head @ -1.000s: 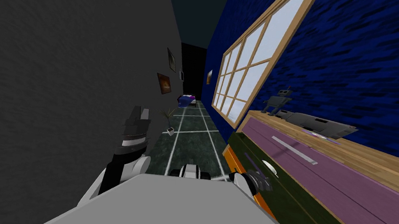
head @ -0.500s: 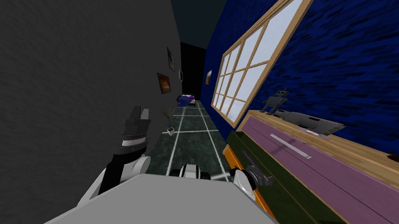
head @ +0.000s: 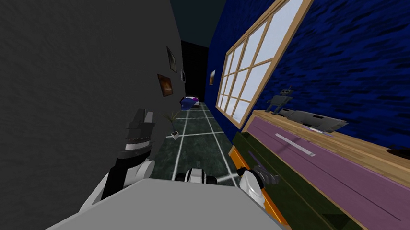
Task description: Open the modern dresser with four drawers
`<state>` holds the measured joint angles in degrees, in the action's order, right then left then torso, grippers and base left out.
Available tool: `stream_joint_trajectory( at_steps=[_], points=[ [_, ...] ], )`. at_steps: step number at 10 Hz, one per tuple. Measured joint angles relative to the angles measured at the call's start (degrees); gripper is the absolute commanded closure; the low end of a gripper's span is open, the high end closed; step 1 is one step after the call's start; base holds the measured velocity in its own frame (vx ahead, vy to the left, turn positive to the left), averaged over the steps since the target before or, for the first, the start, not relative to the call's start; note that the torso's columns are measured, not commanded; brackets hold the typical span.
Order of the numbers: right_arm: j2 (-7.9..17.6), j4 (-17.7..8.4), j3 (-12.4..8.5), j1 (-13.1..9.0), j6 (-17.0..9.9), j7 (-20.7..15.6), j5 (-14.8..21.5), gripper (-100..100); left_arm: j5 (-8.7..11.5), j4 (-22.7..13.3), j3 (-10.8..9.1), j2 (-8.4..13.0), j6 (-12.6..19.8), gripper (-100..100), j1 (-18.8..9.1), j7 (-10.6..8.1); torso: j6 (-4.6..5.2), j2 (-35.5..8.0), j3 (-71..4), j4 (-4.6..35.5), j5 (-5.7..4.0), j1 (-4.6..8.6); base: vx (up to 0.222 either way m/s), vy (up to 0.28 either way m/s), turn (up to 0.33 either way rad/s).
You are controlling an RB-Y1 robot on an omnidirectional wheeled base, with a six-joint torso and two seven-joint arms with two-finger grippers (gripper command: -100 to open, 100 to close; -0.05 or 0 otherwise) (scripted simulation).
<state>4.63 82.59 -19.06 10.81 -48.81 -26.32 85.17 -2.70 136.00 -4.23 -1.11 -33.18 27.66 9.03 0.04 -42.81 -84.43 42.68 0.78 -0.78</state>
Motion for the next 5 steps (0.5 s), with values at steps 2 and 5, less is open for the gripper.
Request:
stream_joint_trajectory(
  at_steps=[2, 5],
  points=[
    [-0.16, 0.75, -0.38, -0.34, 0.84, -2.27, -1.26, 0, 0.0, 0.0, 0.0, 0.0, 0.0, 0, 0.0, 0.0, 0.05, 0.01, 0.0, -0.01, 0.01, -0.07, 0.001, 0.005, 0.005],
    [-0.67, 0.08, -0.17, -0.07, 1.0, -2.26, -1.53, 0, 0.0, 0.0, 0.0, 0.0, 0.0, 0, 0.0, 0.0, 0.03, 0.24, -0.08, -0.18, -0.35, 0.37, 0.0, 0.0, 0.0]
  ],
)
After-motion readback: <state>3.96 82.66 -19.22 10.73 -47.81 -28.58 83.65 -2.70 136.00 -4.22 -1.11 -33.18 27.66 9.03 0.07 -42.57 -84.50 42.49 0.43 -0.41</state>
